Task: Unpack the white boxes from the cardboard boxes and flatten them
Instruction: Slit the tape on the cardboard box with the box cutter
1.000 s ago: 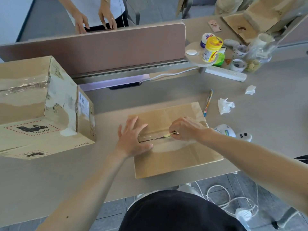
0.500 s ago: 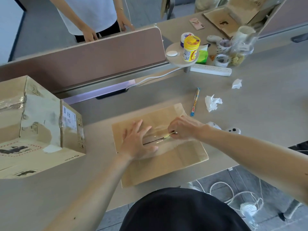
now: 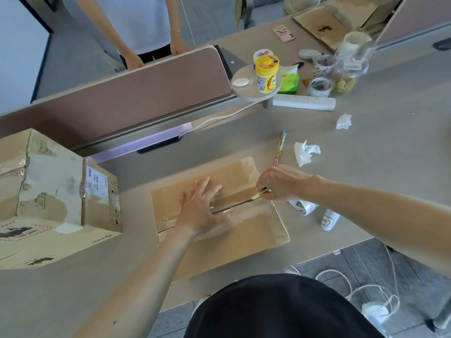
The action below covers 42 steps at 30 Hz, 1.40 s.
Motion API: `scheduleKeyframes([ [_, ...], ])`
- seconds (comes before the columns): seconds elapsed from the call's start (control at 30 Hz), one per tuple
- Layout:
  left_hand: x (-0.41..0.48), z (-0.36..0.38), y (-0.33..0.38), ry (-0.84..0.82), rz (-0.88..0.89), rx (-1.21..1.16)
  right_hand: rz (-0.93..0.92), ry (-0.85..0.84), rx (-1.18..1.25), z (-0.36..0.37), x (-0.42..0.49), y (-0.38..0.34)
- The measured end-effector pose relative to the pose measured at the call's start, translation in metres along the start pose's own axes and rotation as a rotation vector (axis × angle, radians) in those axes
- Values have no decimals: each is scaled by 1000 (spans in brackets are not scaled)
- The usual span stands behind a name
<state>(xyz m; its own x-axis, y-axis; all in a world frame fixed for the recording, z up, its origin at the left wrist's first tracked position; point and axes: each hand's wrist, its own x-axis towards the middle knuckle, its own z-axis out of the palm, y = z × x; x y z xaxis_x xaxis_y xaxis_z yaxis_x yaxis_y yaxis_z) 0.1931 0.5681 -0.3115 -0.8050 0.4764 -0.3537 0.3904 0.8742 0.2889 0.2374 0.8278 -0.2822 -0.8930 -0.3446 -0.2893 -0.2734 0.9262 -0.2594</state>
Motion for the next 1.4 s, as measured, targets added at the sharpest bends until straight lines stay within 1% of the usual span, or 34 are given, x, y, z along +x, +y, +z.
scheduleKeyframes([
  [0.13, 7, 2, 15, -3, -19, 27, -12, 26, 16, -1, -10, 19],
  [0.33, 15, -3, 34, -4, -68, 27, -10, 19, -3, -9, -24, 35],
  [0.47, 22, -6, 44, 29, -75, 28, -22, 21, 27, -7, -28, 41],
  [0.6, 29, -12, 55, 37, -52, 79, 21, 63, 69, 1, -34, 52],
  [0.73, 41, -16, 60, -14, -31, 150, 71, 146, 145, 13, -44, 56],
  [0.8, 45, -19, 63, -52, -6, 186, 129, 208, 250, 20, -52, 57],
  [0.9, 51, -23, 67, -120, 6, 227, 275, 394, 578, 32, -63, 58],
  [0.97, 55, -23, 73, -146, 8, 232, 395, 467, 766, 41, -67, 52],
  [1.03, 58, -19, 77, -156, 36, 244, 474, 452, 889, 50, -65, 43],
  [1.13, 58, -14, 83, -164, 44, 238, 536, 424, 1018, 63, -60, 31],
  [1.23, 56, -10, 84, -104, 78, 256, 579, 421, 1083, 67, -58, 23],
  [1.3, 55, -8, 84, -74, 98, 284, 572, 411, 1105, 67, -57, 19],
  [1.4, 57, -6, 83, -72, 93, 303, 524, 418, 1168, 69, -55, 15],
])
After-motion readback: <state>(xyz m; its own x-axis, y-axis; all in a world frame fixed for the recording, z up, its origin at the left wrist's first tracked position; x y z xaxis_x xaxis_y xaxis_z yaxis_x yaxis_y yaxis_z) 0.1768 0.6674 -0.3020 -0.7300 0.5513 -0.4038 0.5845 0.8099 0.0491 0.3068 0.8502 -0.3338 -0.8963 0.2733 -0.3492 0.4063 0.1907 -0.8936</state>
